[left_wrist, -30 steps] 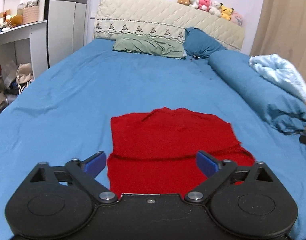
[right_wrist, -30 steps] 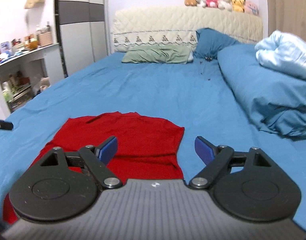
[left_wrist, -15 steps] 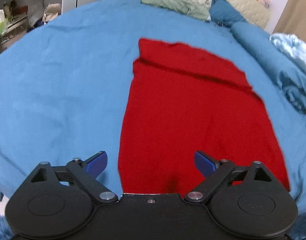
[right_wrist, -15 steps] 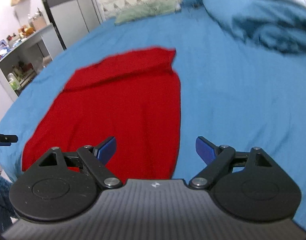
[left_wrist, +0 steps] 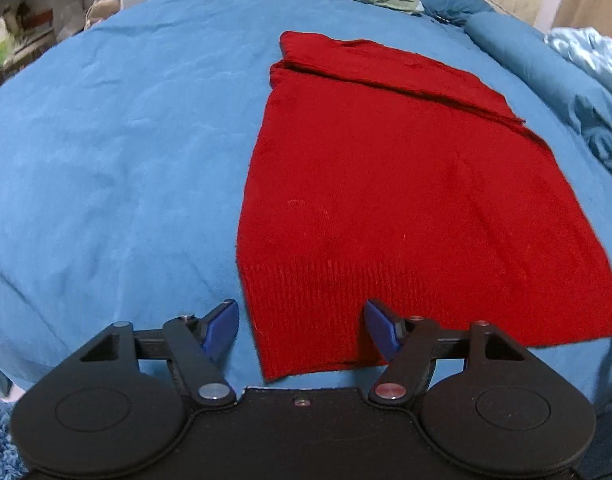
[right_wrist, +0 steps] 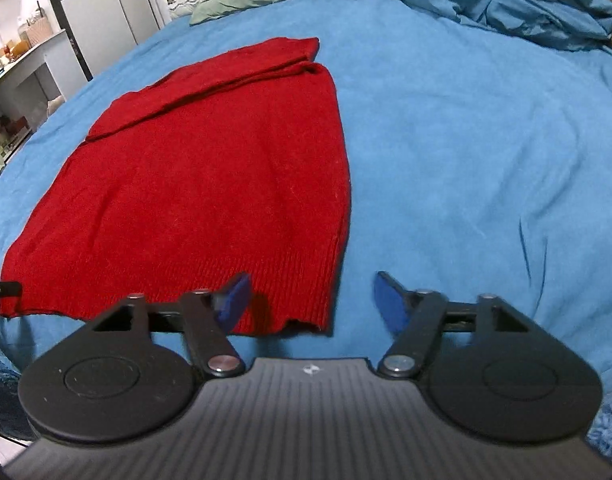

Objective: Fold small clothes
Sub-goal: 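Grasp the sweater hem with both grippers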

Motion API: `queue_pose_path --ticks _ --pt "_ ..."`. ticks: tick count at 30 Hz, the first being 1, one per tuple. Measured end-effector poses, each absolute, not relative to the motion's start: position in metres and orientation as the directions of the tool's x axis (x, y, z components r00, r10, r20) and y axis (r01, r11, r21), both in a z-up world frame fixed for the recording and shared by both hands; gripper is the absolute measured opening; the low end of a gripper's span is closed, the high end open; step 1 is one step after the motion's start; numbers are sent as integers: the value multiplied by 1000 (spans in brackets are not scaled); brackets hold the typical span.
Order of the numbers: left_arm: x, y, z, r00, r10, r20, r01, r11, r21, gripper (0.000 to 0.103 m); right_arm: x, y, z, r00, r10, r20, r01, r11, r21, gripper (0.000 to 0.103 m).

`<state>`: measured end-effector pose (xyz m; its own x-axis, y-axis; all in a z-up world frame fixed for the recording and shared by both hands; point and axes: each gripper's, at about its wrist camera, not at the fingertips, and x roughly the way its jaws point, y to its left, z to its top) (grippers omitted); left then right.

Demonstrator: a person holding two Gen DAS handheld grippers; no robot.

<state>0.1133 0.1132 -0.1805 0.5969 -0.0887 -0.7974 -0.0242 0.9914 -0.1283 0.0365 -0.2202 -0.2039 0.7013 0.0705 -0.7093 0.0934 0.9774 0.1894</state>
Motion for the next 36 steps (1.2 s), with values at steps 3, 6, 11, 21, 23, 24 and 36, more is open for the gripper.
queue_pose_path --ticks 3,6,11,21,23,24,36 --pt "111 111 -183 602 -74 -795 -20 994 -107 67 40 -218 -208 692 88 -717 81 977 197 58" --pt "109 112 -185 603 -71 -795 -28 994 -110 60 41 -214 -212 691 84 -718 76 979 188 47" --pt "110 110 -182 598 -82 -797 -28 992 -123 8 42 -213 -209 705 83 -704 84 976 200 21" --pt "94 104 -152 647 -81 -758 -17 993 -120 6 33 -218 -188 751 104 -652 90 962 258 20" --pt "93 106 -140 650 -100 -754 -34 987 -160 6 31 -223 -180 757 115 -643 105 950 294 20" --pt "92 108 -132 653 -113 -749 -45 981 -187 6 30 -224 -174 763 121 -635 108 945 310 20" --pt "185 126 -27 805 -179 -565 -13 947 -320 6 118 -255 -73 863 185 -471 65 882 466 20"
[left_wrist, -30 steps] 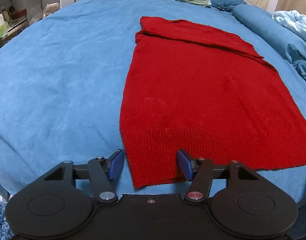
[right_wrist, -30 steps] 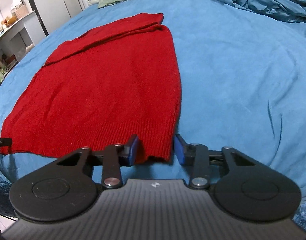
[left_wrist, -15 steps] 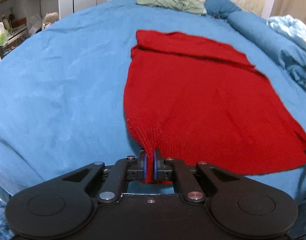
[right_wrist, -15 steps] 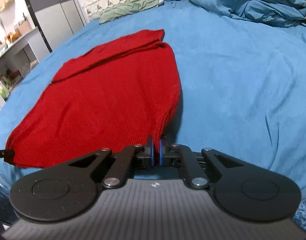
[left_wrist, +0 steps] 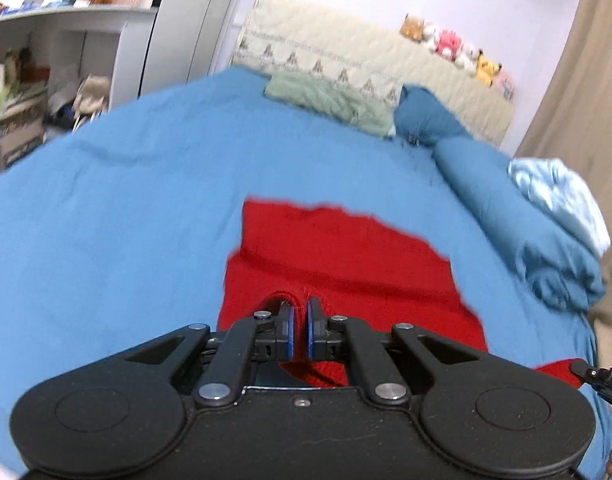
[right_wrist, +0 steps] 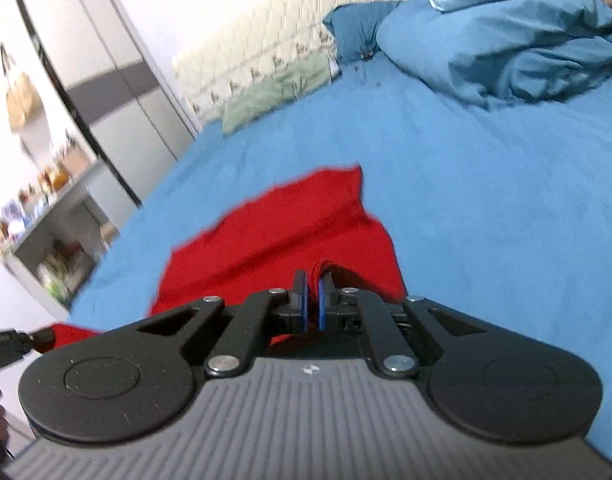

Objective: Fold small clothes

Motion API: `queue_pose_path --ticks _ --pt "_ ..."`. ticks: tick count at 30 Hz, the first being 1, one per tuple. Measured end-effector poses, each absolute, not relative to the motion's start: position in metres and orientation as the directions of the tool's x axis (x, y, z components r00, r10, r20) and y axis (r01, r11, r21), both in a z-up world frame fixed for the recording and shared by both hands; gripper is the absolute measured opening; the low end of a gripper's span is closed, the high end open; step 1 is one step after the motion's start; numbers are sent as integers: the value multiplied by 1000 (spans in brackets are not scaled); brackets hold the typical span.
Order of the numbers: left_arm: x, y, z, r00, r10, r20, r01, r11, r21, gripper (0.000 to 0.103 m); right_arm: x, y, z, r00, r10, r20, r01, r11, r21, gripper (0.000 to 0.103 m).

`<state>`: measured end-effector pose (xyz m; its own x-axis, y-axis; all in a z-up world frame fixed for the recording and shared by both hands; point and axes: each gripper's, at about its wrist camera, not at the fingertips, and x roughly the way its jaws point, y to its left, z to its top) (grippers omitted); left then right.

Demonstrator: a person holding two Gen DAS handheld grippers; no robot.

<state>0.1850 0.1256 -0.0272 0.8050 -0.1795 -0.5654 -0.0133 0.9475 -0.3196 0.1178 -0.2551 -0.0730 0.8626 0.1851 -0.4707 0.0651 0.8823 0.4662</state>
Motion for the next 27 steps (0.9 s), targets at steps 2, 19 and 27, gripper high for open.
queue_pose_path --ticks 2,19,27 --pt "220 126 -17 824 -168 -541 -17 947 -321 6 155 -262 -61 873 191 -449 60 871 487 20" --pt "512 125 -139 746 -43 -665 -254 904 -343 6 500 -259 -146 821 137 -554 135 897 421 20" --pt "537 119 -141 753 -45 -657 -220 923 -315 28 542 -248 -175 794 78 -603 150 936 318 47"
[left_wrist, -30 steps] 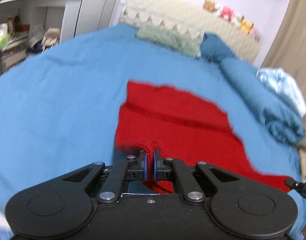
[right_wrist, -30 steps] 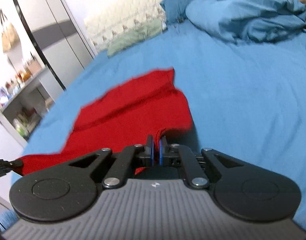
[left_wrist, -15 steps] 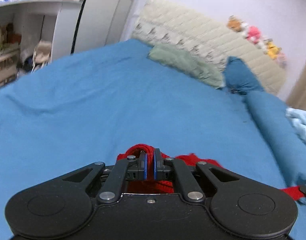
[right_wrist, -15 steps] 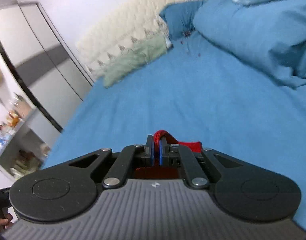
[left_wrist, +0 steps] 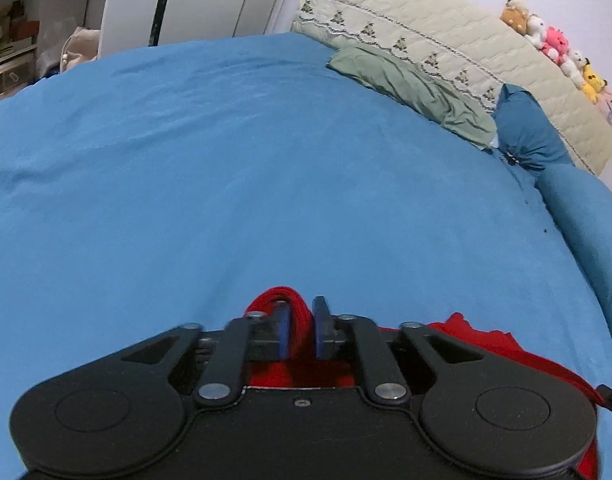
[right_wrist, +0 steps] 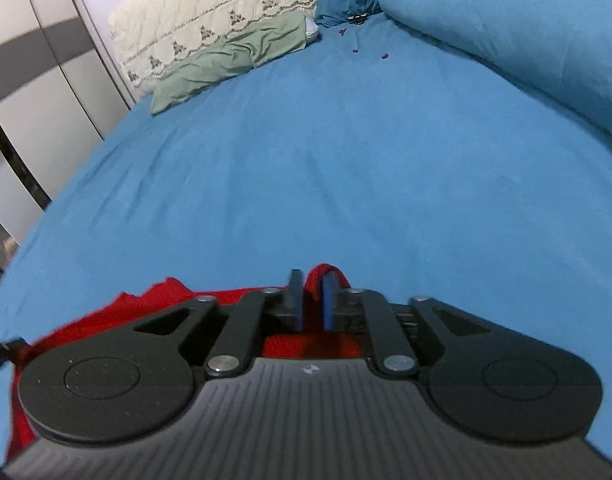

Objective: Fold small clothes

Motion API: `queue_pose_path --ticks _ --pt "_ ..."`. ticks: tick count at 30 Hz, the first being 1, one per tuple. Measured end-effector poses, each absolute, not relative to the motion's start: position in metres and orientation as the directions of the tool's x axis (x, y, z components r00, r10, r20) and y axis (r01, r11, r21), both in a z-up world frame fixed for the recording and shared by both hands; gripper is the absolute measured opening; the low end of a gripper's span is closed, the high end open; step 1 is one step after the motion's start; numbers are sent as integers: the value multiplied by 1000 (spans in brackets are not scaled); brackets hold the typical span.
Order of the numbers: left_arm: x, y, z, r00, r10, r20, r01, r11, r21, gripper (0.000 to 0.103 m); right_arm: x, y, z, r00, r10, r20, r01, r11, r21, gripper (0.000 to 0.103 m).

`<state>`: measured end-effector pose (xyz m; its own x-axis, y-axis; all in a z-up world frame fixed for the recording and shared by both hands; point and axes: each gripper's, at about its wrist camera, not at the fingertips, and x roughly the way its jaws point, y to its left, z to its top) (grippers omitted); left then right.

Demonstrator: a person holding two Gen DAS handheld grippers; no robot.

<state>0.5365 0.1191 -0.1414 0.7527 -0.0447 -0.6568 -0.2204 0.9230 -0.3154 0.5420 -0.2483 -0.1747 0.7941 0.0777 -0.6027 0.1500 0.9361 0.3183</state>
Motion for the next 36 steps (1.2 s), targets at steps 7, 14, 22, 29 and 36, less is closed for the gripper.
queue_pose_path --ticks 7,14,22,29,36 --pt "468 95 -108 824 -12 -567 -28 998 -62 103 490 -223 -151 853 166 -495 -56 972 230 103" --pt "440 73 -173 660 -75 -748 79 996 -30 103 481 -192 -209 690 182 -700 -83 981 173 103" --pt "451 67 -184 612 -32 -790 72 997 16 103 493 -172 -221 697 41 -715 38 995 93 103" --pt "463 64 -176 548 -14 -836 92 995 44 103 470 -178 -218 740 106 -664 -20 991 136 103" --pt "416 44 -147 704 13 -710 122 983 140 103 428 -203 -180 696 184 -694 -14 970 243 103"
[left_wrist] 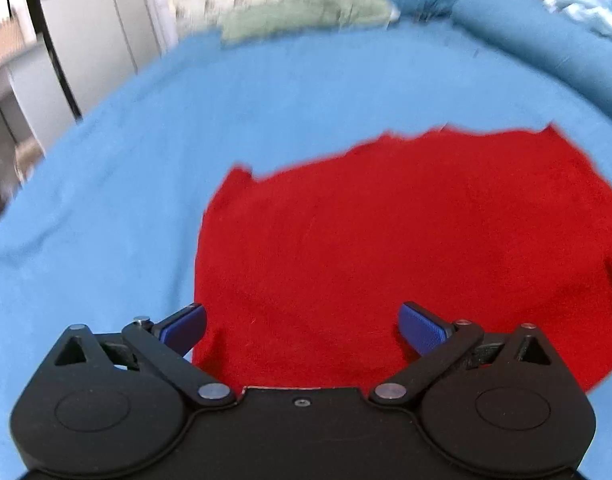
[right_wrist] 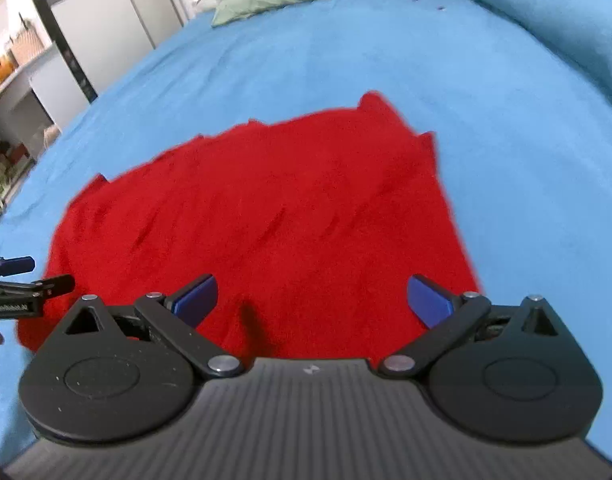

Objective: Fold small clothes

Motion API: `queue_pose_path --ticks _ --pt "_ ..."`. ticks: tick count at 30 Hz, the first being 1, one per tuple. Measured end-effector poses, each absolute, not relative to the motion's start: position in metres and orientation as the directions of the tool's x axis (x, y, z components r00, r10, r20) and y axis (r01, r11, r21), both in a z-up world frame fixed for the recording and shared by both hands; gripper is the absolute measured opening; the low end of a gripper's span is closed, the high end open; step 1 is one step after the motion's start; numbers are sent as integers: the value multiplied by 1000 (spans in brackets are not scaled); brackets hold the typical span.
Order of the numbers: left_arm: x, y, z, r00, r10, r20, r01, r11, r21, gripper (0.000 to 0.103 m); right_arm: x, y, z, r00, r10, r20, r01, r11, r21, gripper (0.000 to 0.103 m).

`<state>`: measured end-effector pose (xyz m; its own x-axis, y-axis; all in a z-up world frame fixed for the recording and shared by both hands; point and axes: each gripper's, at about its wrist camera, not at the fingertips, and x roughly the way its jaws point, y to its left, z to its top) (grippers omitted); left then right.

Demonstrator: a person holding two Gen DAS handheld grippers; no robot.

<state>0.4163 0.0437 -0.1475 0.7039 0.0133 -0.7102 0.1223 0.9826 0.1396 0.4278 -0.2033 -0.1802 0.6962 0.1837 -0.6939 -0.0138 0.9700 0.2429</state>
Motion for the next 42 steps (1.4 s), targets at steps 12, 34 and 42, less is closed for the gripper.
queue_pose_path --ticks 12,34,42 --pt "405 -39 -138 606 -215 -766 270 961 -56 103 382 -244 -173 692 107 -714 -11 990 138 103" --pt "473 -52 -180 499 -73 -863 181 983 21 103 413 -259 -188 613 222 -758 129 919 373 22" --pt "445 19 -134 591 -132 -796 164 986 -42 103 431 -163 -75 694 425 -581 -160 878 451 22"
